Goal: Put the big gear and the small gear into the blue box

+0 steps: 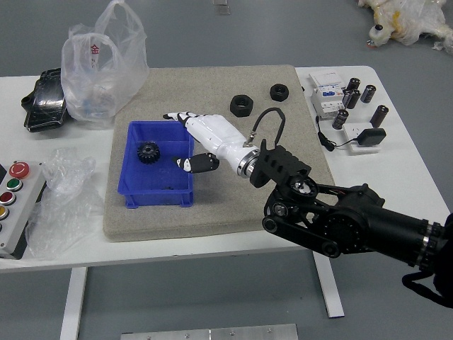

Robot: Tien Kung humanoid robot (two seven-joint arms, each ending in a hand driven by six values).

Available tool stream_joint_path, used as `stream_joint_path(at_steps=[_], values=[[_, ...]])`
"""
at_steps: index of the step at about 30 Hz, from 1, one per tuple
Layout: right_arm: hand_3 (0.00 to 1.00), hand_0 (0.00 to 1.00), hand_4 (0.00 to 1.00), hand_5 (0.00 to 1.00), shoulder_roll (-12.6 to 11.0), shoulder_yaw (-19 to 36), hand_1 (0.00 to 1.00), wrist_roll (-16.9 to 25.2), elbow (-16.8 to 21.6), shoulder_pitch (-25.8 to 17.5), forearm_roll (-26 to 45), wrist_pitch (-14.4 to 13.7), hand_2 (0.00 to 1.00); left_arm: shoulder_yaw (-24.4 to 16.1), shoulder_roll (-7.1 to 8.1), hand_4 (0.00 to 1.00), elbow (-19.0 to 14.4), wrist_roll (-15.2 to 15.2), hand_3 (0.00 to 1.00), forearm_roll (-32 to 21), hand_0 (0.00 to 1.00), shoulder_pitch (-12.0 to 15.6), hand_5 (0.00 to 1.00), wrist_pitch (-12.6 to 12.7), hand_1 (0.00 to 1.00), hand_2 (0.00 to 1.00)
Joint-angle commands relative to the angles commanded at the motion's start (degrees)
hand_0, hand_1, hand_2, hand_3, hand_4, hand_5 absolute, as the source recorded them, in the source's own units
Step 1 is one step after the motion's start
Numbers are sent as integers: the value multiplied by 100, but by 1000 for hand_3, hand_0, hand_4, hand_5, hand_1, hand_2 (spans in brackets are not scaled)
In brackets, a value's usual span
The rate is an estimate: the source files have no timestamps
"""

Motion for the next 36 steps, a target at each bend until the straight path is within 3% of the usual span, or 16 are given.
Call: stream_joint_path(at_steps=[4,5,10,11,16,17,22,23,28,29,35,36], values=[[808,434,701,286,-356,778,694,520,307,-473,678,-80,791,26,-9,632,3,-14,635,-50,625,27,286,14,466,508],[710,406,695,300,-446,1039,647,703,388,-633,925,-56,725,29,-11,632,4,-16,635,-57,625,36,286,17,468,508],[710,406,695,300,-784,2082,647,1504,701,-1388,2002,225,725,57,-24,632,11,-45,635,-100,625,47,286,27,468,508],[679,502,712,353,-818,2220,660,1614,736,-1506,2142,268,711,61,-26,632,13,-50,635,-105,625,49,286,28,466,508],[679,502,712,353,-990,3110,660,2341,868,-2370,3136,659,711,48,-36,632,15,-45,635,-86,625,88,286,23,466,508],[673,738,740,469,-1000,3262,703,2478,856,-2544,3351,769,724,45,-35,632,16,-45,635,-81,625,94,286,23,467,507],[673,738,740,469,-944,3795,703,3027,734,-3248,4331,1297,724,29,-25,632,20,-46,635,-52,625,104,286,18,467,507],[672,698,810,599,-923,3846,690,3099,717,-3386,4552,1382,727,30,-23,632,22,-51,635,-51,625,103,286,18,467,508],[672,698,810,599,-869,3948,690,3217,697,-3575,5260,1556,727,52,-35,632,26,-73,635,-85,625,96,286,23,467,508],[663,498,843,657,-864,3958,591,3227,692,-3576,5376,1568,682,58,-40,633,26,-76,635,-93,625,95,286,24,466,509],[663,498,843,657,-856,3981,591,3275,649,-3579,5884,1594,682,70,-57,633,24,-75,635,-116,625,107,286,27,466,509],[637,313,846,660,-856,3983,434,3283,640,-3579,5919,1595,566,69,-56,632,24,-73,635,-116,625,110,286,28,466,509]])
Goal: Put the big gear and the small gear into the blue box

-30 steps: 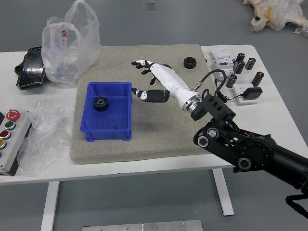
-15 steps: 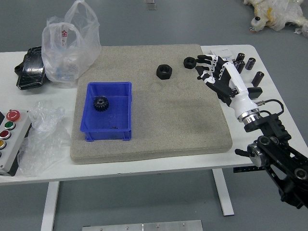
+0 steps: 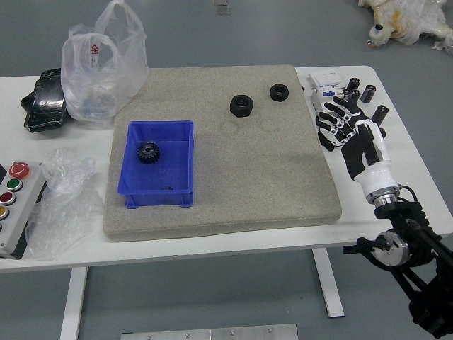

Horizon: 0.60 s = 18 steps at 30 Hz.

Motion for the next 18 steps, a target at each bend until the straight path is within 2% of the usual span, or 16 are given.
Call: stream_joint_path(at_steps=[4,5,10,11,16,17,18], values=[[637,313,846,660,7,1,434,25,-30,10,66,-2,566,1,4,632,0,-2,635,-7,625,0,286,5,466,509],[459,240,843,652,11,3,323,32,-35,12,76,-1,353,4,3,632,0,-4,635,-12,625,-1,285,6,466,509],[459,240,843,652,21,9,323,56,-60,13,124,10,353,11,-5,632,1,-8,635,-21,625,-5,285,6,466,509],[321,224,846,644,19,10,274,60,-69,11,138,12,272,13,-6,632,1,-10,635,-23,625,-6,285,7,467,509],[321,224,846,644,4,16,274,44,-109,-1,124,6,272,9,-7,632,1,-10,635,-21,625,-3,285,8,467,509],[213,227,940,723,1,15,184,38,-110,-2,111,6,180,9,-7,632,1,-9,635,-20,625,-2,285,7,466,509],[213,227,940,723,-2,19,184,36,-106,-2,88,4,180,7,-7,632,1,-8,635,-19,625,-1,285,8,466,509]])
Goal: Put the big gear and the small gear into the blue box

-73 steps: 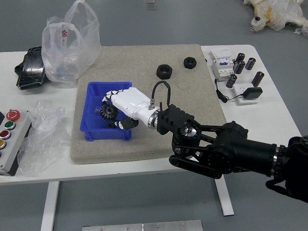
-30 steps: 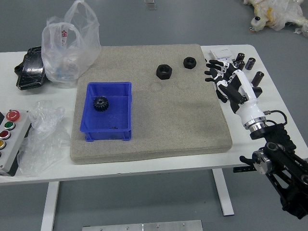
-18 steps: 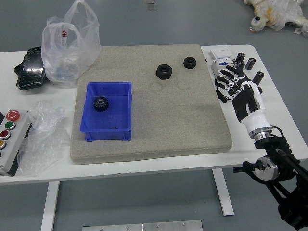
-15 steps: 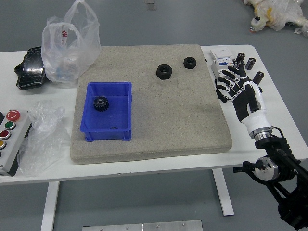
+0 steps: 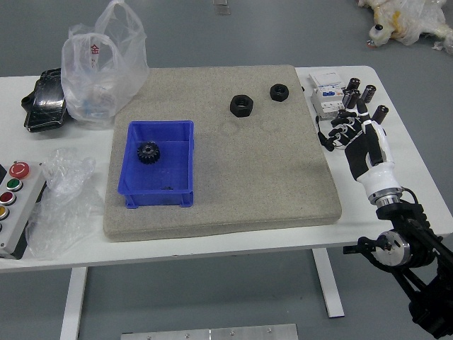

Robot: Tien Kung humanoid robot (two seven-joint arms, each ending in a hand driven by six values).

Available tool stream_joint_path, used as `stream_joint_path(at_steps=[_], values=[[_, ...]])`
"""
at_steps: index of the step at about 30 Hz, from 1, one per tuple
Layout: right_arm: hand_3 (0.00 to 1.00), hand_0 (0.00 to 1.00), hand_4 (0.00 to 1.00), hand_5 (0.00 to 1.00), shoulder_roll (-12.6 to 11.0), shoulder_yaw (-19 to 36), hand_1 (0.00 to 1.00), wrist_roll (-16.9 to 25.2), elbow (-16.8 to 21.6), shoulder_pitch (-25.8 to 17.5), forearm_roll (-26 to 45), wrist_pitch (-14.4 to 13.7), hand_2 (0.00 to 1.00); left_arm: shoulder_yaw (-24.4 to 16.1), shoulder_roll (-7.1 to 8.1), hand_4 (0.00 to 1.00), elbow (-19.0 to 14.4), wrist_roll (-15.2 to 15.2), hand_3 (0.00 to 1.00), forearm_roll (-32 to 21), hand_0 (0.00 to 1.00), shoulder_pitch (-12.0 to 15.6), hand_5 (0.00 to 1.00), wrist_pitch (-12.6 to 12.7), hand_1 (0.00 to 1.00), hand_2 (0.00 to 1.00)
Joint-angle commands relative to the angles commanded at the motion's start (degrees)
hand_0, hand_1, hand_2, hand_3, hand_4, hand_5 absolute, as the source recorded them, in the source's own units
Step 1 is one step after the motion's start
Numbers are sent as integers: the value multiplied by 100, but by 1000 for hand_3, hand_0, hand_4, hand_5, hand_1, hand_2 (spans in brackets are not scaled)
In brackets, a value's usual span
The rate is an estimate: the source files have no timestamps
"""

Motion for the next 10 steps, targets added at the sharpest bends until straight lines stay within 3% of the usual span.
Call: stream_joint_path(at_steps=[4,5,10], values=[[213,227,940,723,-13,25,184,-2,35,3,-77,-3,180,-2,-3,632,0,2,635,2,625,1,285,0,466,509],[175,242,997,790,-18,31,161,-7,48,4,-99,-3,149,-3,-3,632,-1,3,635,3,624,1,285,0,466,509],[175,242,997,790,-43,54,161,-32,113,1,-201,-5,149,-11,0,632,-1,8,635,12,624,4,285,0,466,509]])
